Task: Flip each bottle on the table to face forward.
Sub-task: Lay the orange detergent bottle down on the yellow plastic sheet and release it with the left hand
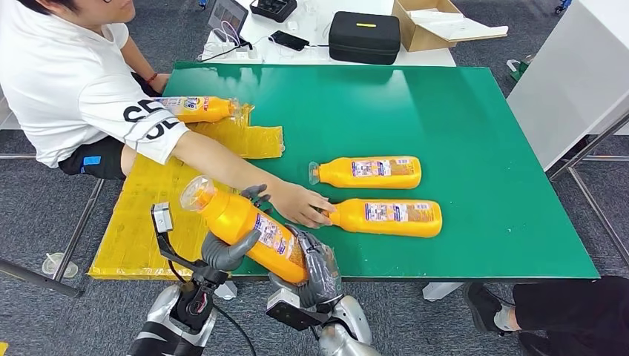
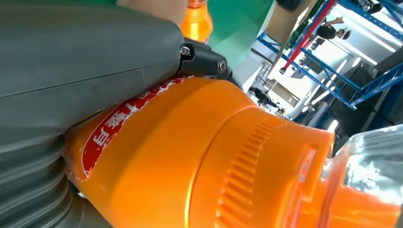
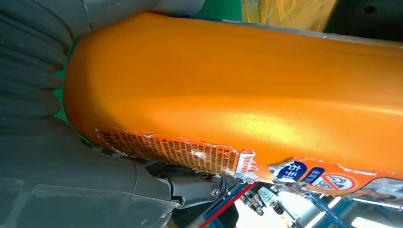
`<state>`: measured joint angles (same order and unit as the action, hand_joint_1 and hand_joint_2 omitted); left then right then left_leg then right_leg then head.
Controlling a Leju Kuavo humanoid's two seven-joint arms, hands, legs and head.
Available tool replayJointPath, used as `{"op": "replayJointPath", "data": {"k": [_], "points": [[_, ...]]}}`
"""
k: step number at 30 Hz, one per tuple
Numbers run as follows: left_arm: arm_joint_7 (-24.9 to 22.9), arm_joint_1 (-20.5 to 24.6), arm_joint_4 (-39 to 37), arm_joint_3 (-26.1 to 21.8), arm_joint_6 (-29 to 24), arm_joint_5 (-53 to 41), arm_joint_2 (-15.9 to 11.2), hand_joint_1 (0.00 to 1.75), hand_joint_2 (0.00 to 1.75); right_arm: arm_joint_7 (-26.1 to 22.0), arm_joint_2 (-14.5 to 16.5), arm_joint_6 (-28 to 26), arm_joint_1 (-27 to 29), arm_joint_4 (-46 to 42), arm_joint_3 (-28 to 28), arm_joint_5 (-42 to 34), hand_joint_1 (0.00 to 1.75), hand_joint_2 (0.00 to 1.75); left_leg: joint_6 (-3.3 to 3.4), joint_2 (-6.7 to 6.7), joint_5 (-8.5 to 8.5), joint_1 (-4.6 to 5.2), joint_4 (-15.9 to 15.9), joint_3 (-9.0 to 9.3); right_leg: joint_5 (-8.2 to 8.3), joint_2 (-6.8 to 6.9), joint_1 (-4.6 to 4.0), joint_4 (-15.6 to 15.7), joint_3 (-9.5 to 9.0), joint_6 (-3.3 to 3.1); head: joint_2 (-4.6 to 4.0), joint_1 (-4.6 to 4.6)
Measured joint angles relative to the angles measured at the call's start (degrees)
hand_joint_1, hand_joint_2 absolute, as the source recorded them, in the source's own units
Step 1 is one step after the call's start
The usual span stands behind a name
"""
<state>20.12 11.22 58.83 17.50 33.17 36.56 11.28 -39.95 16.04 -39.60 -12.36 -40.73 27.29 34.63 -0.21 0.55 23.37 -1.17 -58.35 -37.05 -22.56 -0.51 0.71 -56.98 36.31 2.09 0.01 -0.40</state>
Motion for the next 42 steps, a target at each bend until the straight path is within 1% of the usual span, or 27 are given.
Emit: {"op": "replayJointPath", "data": {"k": [2,3,6,7,11,18,22,28,32,34,36,39,42], "points": [[0.56,-0.18,0.22,-0.02,-0.02,-1.08,-0.01,1.75,1.75,0.00,0.02,-0.05,0.00,0.13,-0.19,0.05,1.75,1.75,0.00,0.00,0.00,0.00,0.00,0.00,0.00,0.00,0.00,0.00,0.00,0.00,-0.01,0.00],[0.78,-0.23,0.37,-0.02,-0.05,-1.54,-0.01,1.75,1.75,0.00,0.06,-0.07,0.00,0.15,-0.28,0.05,1.67,1.75,0.00,0.00,0.00,0.00,0.00,0.00,0.00,0.00,0.00,0.00,0.00,0.00,-0.01,0.00],[1.23,-0.41,1.02,0.01,-0.53,-2.70,-0.04,1.75,1.75,-0.01,0.27,0.10,0.02,0.19,-0.56,-0.33,0.36,1.75,0.00,0.00,0.00,0.00,0.00,0.00,0.00,0.00,0.00,0.00,0.00,0.00,-0.01,0.01],[1.31,-0.46,1.29,0.04,-0.71,-3.05,-0.04,1.75,1.75,-0.02,0.35,0.50,0.05,0.16,-0.63,-0.81,0.00,1.75,0.00,0.00,0.00,0.00,0.00,0.00,0.00,0.00,0.00,0.00,0.00,0.00,-0.01,0.00],[1.34,-0.70,2.28,0.21,-0.89,-3.82,-0.08,1.75,1.75,-0.04,0.71,3.39,0.47,-0.43,-0.97,-3.83,0.00,1.75,0.00,0.00,0.00,0.00,0.00,0.00,0.00,0.00,0.00,0.00,0.00,0.00,-0.01,0.01],[1.34,-0.88,3.23,0.25,-0.89,-3.86,-0.13,1.75,1.75,-0.04,0.81,4.06,0.68,-0.99,-1.54,-4.44,0.00,1.75,0.00,0.00,0.00,0.00,0.00,0.00,0.00,0.00,0.00,0.00,0.00,0.00,-0.01,0.01],[1.34,-0.89,3.28,0.25,-0.99,-3.86,-0.13,1.75,1.75,-0.04,0.81,4.90,0.76,-1.20,-1.64,-5.09,0.00,0.00,0.00,0.00,0.00,0.00,0.00,0.00,0.00,0.00,0.00,0.00,0.00,0.00,-0.01,0.01],[1.37,-0.94,3.44,-0.14,-3.21,-3.55,-0.24,1.75,1.75,-0.04,0.77,12.10,1.76,-4.27,-1.95,-9.85,0.00,0.00,0.00,0.00,0.00,0.00,0.00,0.00,0.00,0.00,0.00,0.00,0.00,0.00,-0.01,0.01],[2.60,-0.91,4.16,-2.22,-8.48,-5.34,-0.31,1.75,1.75,-0.04,0.68,14.92,3.57,-9.84,-2.62,-11.56,0.00,0.00,0.00,0.00,0.00,0.00,0.00,0.00,0.00,0.00,0.00,0.00,0.01,0.00,-0.01,0.01],[5.02,-0.59,4.64,-4.05,-14.10,-9.06,-0.32,1.75,1.75,-0.04,0.51,15.47,4.58,-13.39,-2.94,-12.43,0.00,0.00,0.00,0.00,0.00,-0.01,0.00,0.00,0.00,0.00,-0.01,0.00,0.02,0.00,-0.01,0.01],[8.98,0.30,5.30,-6.36,-22.81,-15.82,-0.37,1.75,1.75,-0.05,0.33,15.93,5.78,-17.60,-3.09,-13.62,0.00,0.00,-0.01,0.00,-0.01,-0.01,0.00,0.00,0.01,0.00,-0.02,0.00,0.02,-0.01,0.00,0.02],[14.57,2.83,6.22,-10.27,-36.74,-28.37,-0.77,1.75,1.75,-0.08,-0.02,16.73,7.45,-24.17,-2.93,-15.46,0.00,0.00,-0.01,0.00,-0.03,-0.03,0.00,0.01,0.01,0.00,-0.04,-0.01,0.01,-0.01,0.00,0.01],[17.74,5.97,6.26,-13.72,-48.24,-41.18,-1.48,1.75,1.75,-0.11,-0.55,17.02,8.40,-29.70,-2.02,-16.68,0.00,0.00,-0.02,0.00,-0.05,-0.03,0.00,0.01,0.01,0.01,-0.05,-0.01,0.01,-0.02,0.00,0.02]]}}
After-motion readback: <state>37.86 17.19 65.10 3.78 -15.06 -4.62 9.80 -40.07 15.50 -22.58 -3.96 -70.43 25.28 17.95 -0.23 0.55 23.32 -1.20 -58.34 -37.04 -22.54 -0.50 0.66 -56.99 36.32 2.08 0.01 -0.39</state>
